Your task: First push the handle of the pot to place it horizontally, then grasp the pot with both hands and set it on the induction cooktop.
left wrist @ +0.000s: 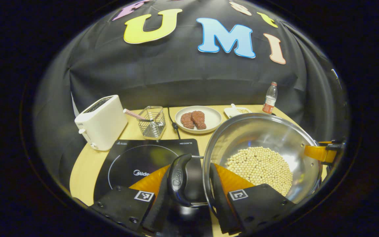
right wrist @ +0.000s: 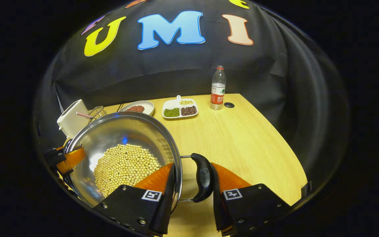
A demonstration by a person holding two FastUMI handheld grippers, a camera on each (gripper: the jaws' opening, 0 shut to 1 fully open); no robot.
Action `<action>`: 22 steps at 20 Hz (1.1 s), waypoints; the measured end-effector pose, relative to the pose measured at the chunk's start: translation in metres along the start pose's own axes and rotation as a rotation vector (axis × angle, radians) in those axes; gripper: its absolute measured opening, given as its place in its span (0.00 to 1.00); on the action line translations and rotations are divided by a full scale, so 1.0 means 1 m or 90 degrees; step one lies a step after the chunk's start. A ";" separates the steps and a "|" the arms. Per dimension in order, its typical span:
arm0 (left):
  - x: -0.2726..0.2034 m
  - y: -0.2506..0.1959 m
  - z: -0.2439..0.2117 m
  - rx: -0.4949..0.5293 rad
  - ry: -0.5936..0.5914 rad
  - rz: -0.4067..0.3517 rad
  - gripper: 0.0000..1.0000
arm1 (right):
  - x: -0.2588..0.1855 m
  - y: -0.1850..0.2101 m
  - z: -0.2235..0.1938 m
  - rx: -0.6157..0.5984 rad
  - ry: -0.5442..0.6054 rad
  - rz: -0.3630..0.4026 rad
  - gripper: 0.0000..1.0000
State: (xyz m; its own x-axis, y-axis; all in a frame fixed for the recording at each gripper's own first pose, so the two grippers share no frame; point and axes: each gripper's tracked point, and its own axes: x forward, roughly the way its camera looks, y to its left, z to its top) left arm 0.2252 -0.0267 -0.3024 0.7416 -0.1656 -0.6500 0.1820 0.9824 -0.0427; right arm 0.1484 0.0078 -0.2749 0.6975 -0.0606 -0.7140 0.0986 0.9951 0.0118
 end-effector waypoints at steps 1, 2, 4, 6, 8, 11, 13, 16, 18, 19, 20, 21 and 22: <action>0.001 0.009 0.000 0.000 0.000 -0.004 0.72 | -0.001 0.009 0.001 0.000 -0.003 -0.005 0.53; 0.002 0.017 0.000 -0.001 -0.001 -0.008 0.72 | -0.003 0.017 0.001 0.000 -0.006 -0.010 0.53; 0.003 0.035 0.000 0.000 0.000 -0.016 0.65 | -0.006 0.032 -0.001 0.000 -0.006 -0.017 0.53; 0.003 0.051 0.002 0.004 -0.004 -0.017 0.65 | -0.007 0.048 -0.002 0.005 -0.004 -0.017 0.53; 0.002 0.069 -0.001 0.001 -0.004 -0.015 0.72 | -0.007 0.065 -0.002 0.000 -0.003 -0.016 0.53; 0.001 0.097 -0.003 -0.013 -0.004 -0.006 0.68 | -0.007 0.091 0.002 -0.016 -0.006 -0.010 0.53; 0.001 0.116 -0.006 -0.019 -0.002 0.000 0.72 | -0.005 0.110 0.002 -0.021 -0.003 -0.005 0.53; 0.001 0.143 -0.007 -0.022 0.000 0.010 0.69 | -0.001 0.132 0.000 -0.026 0.001 0.004 0.53; 0.001 0.160 -0.010 -0.025 0.004 0.015 0.72 | 0.000 0.147 0.001 -0.031 0.004 0.009 0.53; 0.000 0.168 -0.010 -0.026 0.006 0.017 0.72 | 0.000 0.156 0.001 -0.033 0.006 0.012 0.53; 0.000 0.176 -0.010 -0.027 0.007 0.019 0.68 | 0.001 0.163 0.001 -0.035 0.008 0.014 0.53; 0.001 0.183 -0.012 -0.029 0.008 0.021 0.68 | 0.000 0.169 0.002 -0.035 0.008 0.015 0.53; 0.003 0.189 -0.011 -0.031 0.010 0.023 0.68 | 0.002 0.175 0.002 -0.036 0.009 0.017 0.53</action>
State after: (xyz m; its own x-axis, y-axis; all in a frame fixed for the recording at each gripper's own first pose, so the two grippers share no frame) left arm 0.2542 0.1596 -0.3209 0.7372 -0.1294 -0.6631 0.1240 0.9907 -0.0554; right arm 0.1685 0.1814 -0.2733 0.6890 -0.0332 -0.7240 0.0394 0.9992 -0.0084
